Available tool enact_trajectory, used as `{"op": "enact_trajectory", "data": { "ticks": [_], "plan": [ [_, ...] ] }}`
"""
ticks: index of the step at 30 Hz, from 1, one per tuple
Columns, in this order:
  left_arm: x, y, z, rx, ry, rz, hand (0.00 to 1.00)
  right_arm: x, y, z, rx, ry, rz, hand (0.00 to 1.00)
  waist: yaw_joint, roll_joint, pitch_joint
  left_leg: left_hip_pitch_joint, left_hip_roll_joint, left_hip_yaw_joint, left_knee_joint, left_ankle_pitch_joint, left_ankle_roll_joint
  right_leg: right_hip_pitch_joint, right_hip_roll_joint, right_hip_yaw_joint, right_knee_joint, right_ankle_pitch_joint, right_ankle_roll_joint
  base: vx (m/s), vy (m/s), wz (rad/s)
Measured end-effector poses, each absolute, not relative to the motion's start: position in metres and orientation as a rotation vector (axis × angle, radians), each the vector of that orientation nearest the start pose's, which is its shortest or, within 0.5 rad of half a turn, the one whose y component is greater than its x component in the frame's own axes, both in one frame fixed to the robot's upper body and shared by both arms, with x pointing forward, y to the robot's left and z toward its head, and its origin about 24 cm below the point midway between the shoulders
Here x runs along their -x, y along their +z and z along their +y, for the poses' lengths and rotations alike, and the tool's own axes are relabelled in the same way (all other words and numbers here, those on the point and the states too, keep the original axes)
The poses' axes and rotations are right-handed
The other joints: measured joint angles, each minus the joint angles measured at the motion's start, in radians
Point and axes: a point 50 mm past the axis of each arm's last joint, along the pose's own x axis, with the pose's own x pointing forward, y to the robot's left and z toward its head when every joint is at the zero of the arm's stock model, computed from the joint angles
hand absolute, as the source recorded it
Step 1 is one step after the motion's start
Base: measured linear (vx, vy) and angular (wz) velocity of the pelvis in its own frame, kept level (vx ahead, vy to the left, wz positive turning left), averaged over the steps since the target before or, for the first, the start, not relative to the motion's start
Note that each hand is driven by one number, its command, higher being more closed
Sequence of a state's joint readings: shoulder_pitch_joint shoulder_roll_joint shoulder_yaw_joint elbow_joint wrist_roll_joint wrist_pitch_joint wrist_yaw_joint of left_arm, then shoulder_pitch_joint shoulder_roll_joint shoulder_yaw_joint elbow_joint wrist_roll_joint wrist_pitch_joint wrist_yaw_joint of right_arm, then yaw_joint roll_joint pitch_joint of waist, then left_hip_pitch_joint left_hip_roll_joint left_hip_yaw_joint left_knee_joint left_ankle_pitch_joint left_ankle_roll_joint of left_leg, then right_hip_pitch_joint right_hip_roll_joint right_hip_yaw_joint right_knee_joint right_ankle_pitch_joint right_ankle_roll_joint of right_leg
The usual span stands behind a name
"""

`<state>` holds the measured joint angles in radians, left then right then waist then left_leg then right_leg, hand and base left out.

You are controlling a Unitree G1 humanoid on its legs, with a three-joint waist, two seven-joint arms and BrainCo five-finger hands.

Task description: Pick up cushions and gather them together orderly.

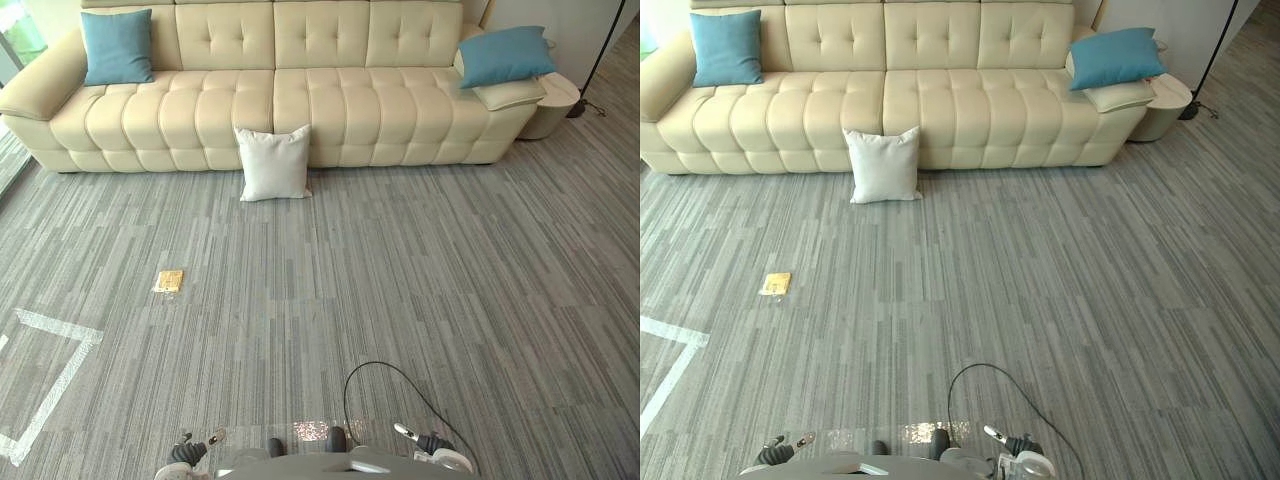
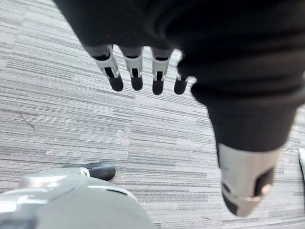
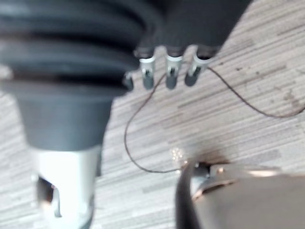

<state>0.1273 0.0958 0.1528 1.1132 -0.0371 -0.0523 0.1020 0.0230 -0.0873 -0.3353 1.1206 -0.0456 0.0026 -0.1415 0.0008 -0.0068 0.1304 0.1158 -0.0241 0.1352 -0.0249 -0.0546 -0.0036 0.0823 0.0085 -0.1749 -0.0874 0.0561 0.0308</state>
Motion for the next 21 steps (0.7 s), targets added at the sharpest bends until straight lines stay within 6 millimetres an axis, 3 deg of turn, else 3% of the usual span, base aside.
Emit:
{"op": "enact_trajectory", "data": {
  "ticks": [12,18,21],
  "plan": [
    [-0.064,-0.166,0.215,-0.033,0.341,1.169,0.0,-0.093,-0.16,-0.223,0.003,-0.453,1.136,0.0,0.001,-0.015,0.005,0.002,-0.002,0.001,-0.029,0.011,0.01,-0.013,0.0,-0.002,0.0,0.003,-0.004,0.0,0.0,0.0],
    [-0.065,-0.165,0.219,-0.044,0.346,1.164,0.0,-0.093,-0.161,-0.219,-0.006,-0.449,1.138,0.0,0.006,-0.035,0.001,-0.018,-0.003,0.006,-0.029,0.011,0.011,-0.036,0.0,0.001,0.0,0.002,-0.003,-0.02,-0.001,-0.01],
    [-0.068,-0.164,0.222,-0.051,0.348,1.156,0.0,-0.094,-0.161,-0.218,-0.009,-0.445,1.139,0.0,0.015,-0.047,0.0,-0.084,-0.001,0.014,0.043,-0.023,0.021,-0.068,-0.003,0.006,0.001,0.0,0.001,-0.01,0.007,-0.04]
  ]
}}
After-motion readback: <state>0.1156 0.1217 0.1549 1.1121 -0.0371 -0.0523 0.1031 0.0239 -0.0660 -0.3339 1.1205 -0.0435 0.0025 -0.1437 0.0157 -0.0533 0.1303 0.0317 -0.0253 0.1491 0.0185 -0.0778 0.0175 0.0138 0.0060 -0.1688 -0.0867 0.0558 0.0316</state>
